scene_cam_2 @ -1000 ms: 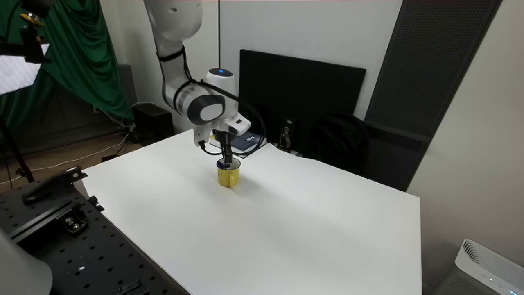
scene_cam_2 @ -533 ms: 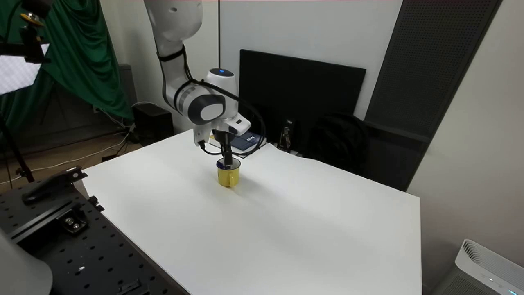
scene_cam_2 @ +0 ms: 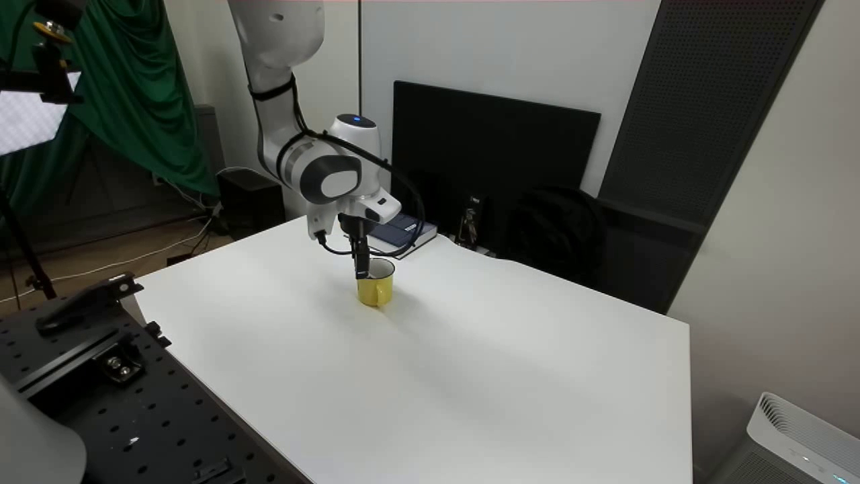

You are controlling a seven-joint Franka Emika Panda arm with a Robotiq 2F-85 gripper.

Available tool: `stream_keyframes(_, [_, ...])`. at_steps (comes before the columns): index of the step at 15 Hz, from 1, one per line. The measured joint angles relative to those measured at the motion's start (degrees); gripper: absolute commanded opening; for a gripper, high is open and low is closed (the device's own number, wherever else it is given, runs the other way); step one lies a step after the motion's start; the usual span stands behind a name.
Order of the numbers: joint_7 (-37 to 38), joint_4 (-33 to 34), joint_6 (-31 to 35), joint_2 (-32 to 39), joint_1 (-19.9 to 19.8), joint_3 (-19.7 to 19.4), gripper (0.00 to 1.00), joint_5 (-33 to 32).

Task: Take the pen out of the cup and put it on the desk

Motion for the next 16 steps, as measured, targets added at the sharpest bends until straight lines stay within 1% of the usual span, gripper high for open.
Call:
stream_keyframes(4, [0.0, 0.0, 0.0, 0.1, 0.6, 0.0, 0.19, 0.0])
stream_keyframes(5, [0.0, 0.0, 0.0, 0.1, 0.6, 0.0, 0.11, 0.0])
stream_keyframes(6, [0.0, 0.0, 0.0, 0.1, 0.6, 0.0, 0.05, 0.0])
stream_keyframes(7, [0.0, 0.0, 0.0, 0.1, 0.6, -0.1, 0.01, 0.0])
stream_keyframes(8, [0.0, 0.0, 0.0, 0.1, 0.6, -0.1, 0.05, 0.0])
stream_keyframes(12, [0.0, 0.1, 0.1, 0.0, 0.7, -0.5, 0.05, -0.3])
stream_keyframes(16, [0.0, 1.5, -0.1, -1.1, 1.6, -2.3, 0.05, -1.4])
